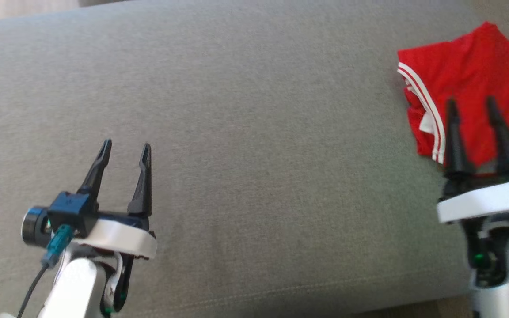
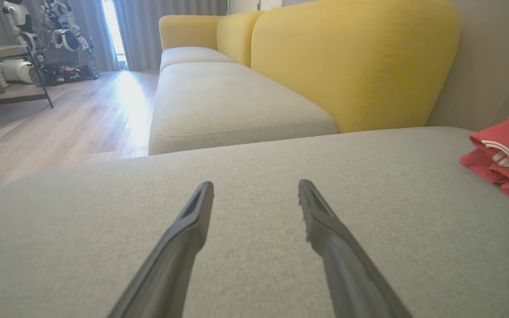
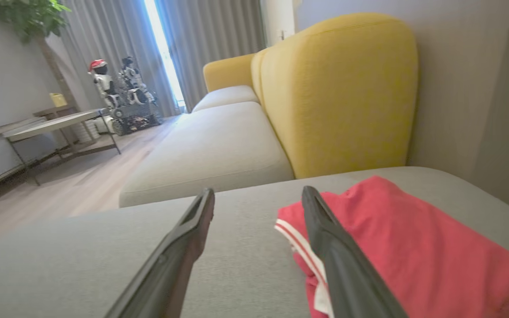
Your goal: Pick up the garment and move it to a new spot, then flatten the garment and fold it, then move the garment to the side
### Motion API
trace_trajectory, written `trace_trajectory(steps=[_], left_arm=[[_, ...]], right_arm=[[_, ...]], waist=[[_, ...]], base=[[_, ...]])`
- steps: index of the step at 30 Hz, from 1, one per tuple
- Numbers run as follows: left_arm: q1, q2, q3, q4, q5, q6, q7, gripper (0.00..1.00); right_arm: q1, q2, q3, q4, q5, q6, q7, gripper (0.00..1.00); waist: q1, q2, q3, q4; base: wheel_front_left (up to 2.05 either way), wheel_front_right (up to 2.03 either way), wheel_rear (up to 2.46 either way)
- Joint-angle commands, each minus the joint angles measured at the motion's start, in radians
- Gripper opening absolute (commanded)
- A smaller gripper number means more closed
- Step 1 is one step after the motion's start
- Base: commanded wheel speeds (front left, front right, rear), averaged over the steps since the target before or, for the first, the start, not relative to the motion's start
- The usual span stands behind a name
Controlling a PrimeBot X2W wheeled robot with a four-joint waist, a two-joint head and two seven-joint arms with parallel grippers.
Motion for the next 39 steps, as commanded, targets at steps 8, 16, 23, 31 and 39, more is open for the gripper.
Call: trace_trajectory(steps=[8, 16, 23, 31, 39], left_arm=[[0.014, 0.015, 0.051, -0.017, -0.019, 0.021, -0.013, 1.00], [0.065, 0.024, 0.061, -0.009, -0.030, 0.036, -0.014, 1.00], [0.112, 0.035, 0.052, 0.001, -0.039, 0.035, -0.007, 1.00], [0.143, 0.044, 0.043, 0.013, -0.047, 0.034, 0.000, 1.00], [0.156, 0.047, 0.038, 0.013, -0.051, 0.039, -0.002, 1.00]], right_arm=[[0.008, 0.013, 0.136, 0.048, -0.060, 0.003, -0.087, 1.00], [0.041, 0.015, 0.161, 0.114, -0.096, 0.003, -0.129, 1.00], [0.094, 0.016, 0.166, 0.152, -0.112, 0.003, -0.134, 1.00], [0.138, 0.016, 0.163, 0.170, -0.114, 0.003, -0.133, 1.00], [0.154, 0.016, 0.153, 0.166, -0.115, 0.003, -0.127, 1.00]], waist=[[0.0000, 0.0000, -0.065, 0.075], [0.0000, 0.0000, -0.119, 0.109], [0.0000, 0.0000, -0.173, 0.114], [0.0000, 0.0000, -0.219, 0.111], [0.0000, 0.0000, -0.231, 0.109]], base=[[0.00, 0.00, 0.00], [0.00, 0.00, 0.00], [0.00, 0.00, 0.00], [0.00, 0.00, 0.00], [0.00, 0.00, 0.00]])
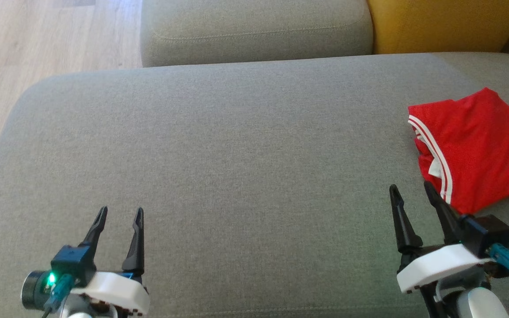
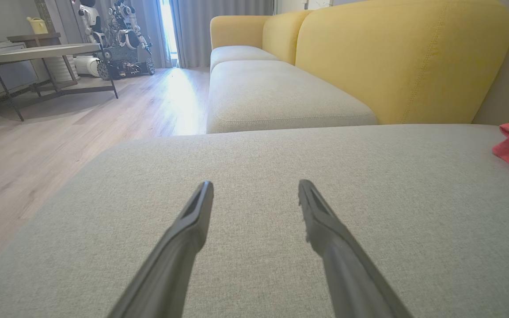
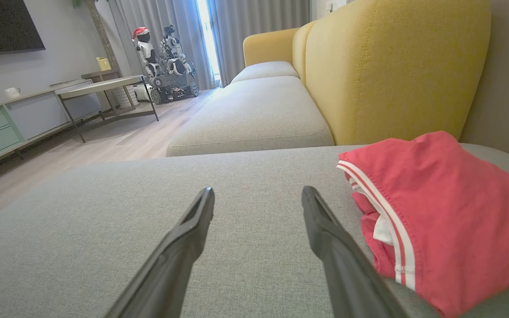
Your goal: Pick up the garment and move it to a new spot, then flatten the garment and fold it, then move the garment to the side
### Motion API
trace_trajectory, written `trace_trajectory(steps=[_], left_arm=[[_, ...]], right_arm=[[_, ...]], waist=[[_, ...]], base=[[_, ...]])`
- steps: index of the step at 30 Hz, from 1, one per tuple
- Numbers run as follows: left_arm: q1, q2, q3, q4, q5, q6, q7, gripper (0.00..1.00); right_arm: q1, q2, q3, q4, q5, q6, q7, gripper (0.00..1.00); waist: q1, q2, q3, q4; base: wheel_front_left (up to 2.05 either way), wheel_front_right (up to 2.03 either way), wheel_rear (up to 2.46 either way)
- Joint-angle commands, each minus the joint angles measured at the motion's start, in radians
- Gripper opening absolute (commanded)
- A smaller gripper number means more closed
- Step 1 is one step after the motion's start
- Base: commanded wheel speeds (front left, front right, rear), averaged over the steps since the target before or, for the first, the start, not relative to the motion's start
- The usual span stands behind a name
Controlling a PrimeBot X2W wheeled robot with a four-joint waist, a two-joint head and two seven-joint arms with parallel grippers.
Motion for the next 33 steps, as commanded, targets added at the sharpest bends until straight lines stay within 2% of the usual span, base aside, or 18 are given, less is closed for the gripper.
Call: trace_trajectory(steps=[1, 30, 31, 33], left_arm=[[-0.041, 0.023, 0.032, -0.031, -0.011, 0.005, -0.004, 1.00], [-0.052, 0.028, 0.010, -0.028, -0.009, 0.032, -0.002, 1.00], [0.000, 0.003, -0.027, 0.000, -0.008, 0.025, 0.000, 0.00], [0.008, -0.009, -0.032, 0.035, -0.007, 0.025, 0.000, 0.00]], right_arm=[[-0.027, -0.002, 0.021, -0.036, -0.010, 0.003, -0.004, 1.00], [-0.032, -0.002, 0.018, -0.035, -0.008, 0.003, 0.014, 1.00], [0.000, 0.000, -0.005, 0.000, -0.001, 0.000, 0.013, 0.00], [0.005, 0.001, -0.003, 0.036, 0.001, 0.000, 0.013, 0.00]], waist=[[0.0000, 0.0000, 0.000, 0.001], [0.0000, 0.0000, 0.001, 0.003], [0.0000, 0.0000, 0.001, 0.003], [0.0000, 0.0000, 0.001, 0.003]], base=[[0.00, 0.00, 0.00], [0.00, 0.00, 0.00], [0.00, 0.00, 0.00], [0.00, 0.00, 0.00]])
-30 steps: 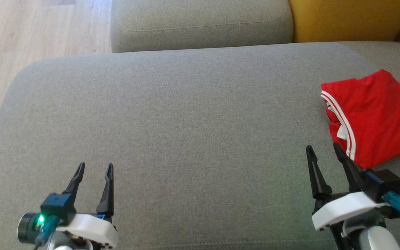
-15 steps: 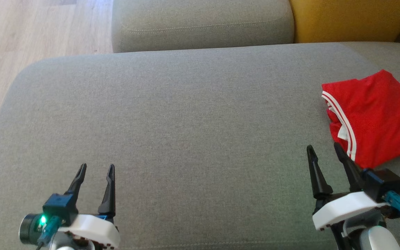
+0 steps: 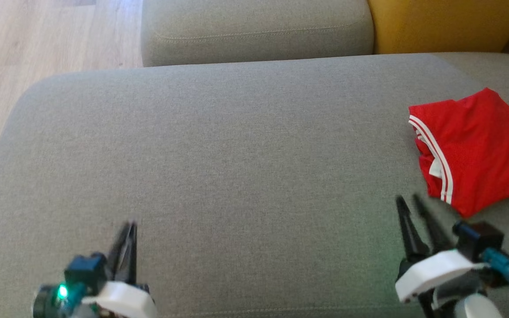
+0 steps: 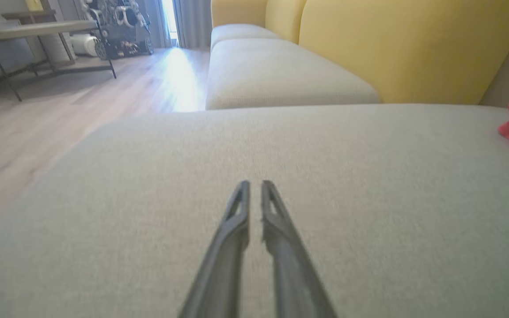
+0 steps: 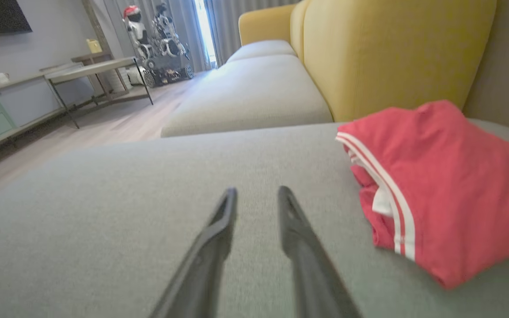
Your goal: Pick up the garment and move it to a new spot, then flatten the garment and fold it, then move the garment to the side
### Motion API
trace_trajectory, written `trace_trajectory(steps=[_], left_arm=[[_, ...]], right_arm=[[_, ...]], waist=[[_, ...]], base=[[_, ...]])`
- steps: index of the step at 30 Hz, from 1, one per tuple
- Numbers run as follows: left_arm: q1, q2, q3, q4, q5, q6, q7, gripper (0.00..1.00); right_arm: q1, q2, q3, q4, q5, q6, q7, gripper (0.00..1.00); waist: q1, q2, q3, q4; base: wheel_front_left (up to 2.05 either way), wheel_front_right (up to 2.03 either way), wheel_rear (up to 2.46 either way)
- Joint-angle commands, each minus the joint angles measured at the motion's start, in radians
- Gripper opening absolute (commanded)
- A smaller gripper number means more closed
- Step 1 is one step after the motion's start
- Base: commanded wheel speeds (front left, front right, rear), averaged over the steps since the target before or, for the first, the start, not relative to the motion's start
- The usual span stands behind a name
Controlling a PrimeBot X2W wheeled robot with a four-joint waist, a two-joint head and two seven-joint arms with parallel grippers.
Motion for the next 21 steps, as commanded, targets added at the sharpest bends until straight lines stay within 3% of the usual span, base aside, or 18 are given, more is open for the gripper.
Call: trace_trajectory(steps=[1, 21], left_arm=[[0.006, -0.006, -0.001, 0.013, -0.006, -0.001, 0.001, 0.00], [-0.021, -0.027, 0.054, 0.027, -0.217, -0.045, 0.047, 0.00]], right_arm=[[0.005, 0.000, 0.001, 0.014, 0.006, 0.000, -0.001, 0.00], [-0.021, -0.013, -0.009, 0.038, 0.241, 0.001, 0.002, 0.00]], waist=[[0.0000, 0.0000, 0.000, 0.000], [0.0000, 0.0000, 0.001, 0.000]], base=[[0.00, 0.00, 0.00], [0.00, 0.00, 0.00]])
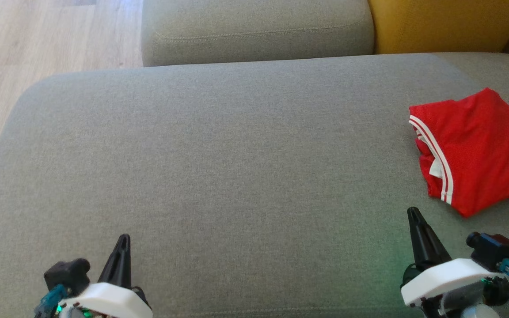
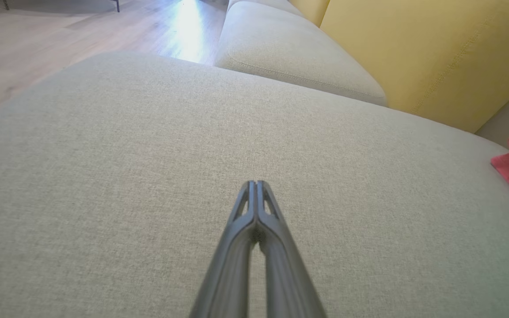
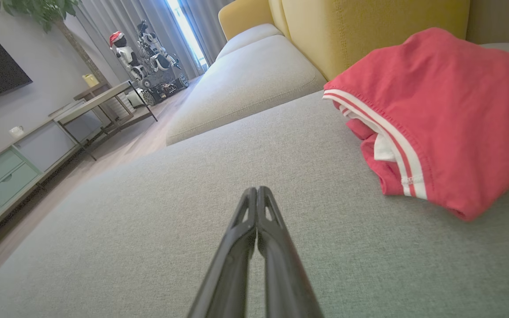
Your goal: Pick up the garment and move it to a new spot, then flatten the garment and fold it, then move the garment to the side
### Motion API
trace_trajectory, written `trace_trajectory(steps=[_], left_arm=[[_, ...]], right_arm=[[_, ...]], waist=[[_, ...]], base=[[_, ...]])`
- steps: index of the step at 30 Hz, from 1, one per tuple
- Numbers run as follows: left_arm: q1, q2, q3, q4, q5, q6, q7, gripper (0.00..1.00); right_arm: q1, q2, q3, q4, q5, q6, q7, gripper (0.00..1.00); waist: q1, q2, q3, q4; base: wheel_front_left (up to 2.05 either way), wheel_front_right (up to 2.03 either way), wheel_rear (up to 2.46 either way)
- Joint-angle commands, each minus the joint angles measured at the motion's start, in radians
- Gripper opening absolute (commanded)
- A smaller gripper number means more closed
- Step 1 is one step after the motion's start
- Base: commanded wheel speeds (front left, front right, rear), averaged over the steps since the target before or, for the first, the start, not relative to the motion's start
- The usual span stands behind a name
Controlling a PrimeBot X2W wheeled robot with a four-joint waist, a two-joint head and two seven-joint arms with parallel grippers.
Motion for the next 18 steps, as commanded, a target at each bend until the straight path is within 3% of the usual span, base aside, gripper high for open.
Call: trace_trajectory(steps=[1, 18], left_arm=[[-0.056, 0.004, 0.022, -0.024, -0.024, -0.011, 0.004, 0.00], [-0.081, -0.018, 0.078, -0.013, -0.220, -0.053, 0.049, 0.00]], right_arm=[[-0.055, -0.013, -0.005, -0.028, 0.031, 0.001, 0.002, 0.00], [-0.079, -0.021, -0.020, -0.006, 0.246, 0.001, 0.009, 0.00]], waist=[[0.0000, 0.0000, 0.000, 0.000], [0.0000, 0.0000, 0.001, 0.000]], base=[[0.00, 0.00, 0.00], [0.00, 0.00, 0.00]])
